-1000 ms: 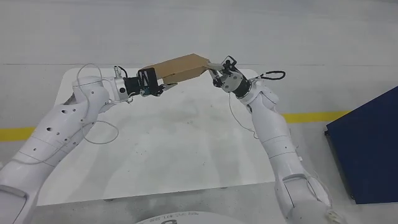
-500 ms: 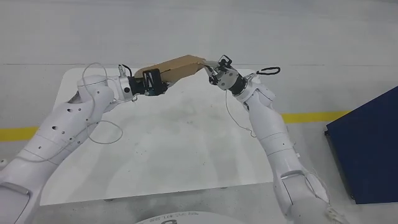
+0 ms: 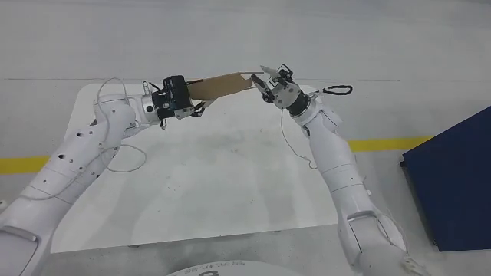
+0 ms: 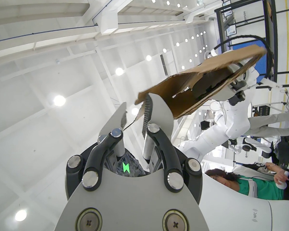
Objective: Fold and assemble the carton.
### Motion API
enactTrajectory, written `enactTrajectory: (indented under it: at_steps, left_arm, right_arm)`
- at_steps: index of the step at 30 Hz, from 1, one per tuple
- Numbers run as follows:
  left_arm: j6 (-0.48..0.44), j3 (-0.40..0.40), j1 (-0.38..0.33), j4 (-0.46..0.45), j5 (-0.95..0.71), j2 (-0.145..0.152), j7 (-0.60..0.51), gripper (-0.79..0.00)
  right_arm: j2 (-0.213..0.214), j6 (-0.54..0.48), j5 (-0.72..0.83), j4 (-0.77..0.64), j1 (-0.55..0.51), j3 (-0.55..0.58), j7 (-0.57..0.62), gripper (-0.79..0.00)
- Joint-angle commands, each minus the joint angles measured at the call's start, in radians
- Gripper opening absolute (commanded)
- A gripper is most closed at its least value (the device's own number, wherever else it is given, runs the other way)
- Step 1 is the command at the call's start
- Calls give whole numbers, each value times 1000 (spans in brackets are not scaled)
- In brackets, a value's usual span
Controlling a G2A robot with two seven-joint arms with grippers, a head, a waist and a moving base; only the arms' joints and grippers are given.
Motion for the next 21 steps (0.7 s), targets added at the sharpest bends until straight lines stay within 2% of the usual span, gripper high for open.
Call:
enactTrajectory:
  at_steps: [1, 7, 11, 14, 17, 18, 21]
  left_arm:
    - [-95, -21, -4, 28, -151, -3, -75, -785]
    - [-240, -47, -14, 103, -579, -21, -350, -785]
    - [-258, -14, -24, 150, -1020, -44, -580, -785]
    - [-190, 23, -37, 131, -1420, -57, -798, -785]
    - [-49, 35, -48, 84, -1805, -56, -1080, -785]
    - [34, 28, -53, 78, -1916, -52, -1181, -785]
    - [193, -15, -62, 68, -2103, -38, -1376, -785]
  right_arm:
    - [3, -30, 17, -4, -18, 27, 17, 0]
    - [7, -139, 10, -42, -66, 73, -27, 0]
    - [6, -253, -99, -91, -91, 62, -107, 0]
    - [0, -321, -159, -125, -100, 34, -179, 0]
    - [-6, -344, -168, -137, -93, 9, -208, 0]
    - [-8, -346, -158, -134, -89, 4, -205, 0]
    - [-13, -360, -109, -107, -75, 10, -206, 0]
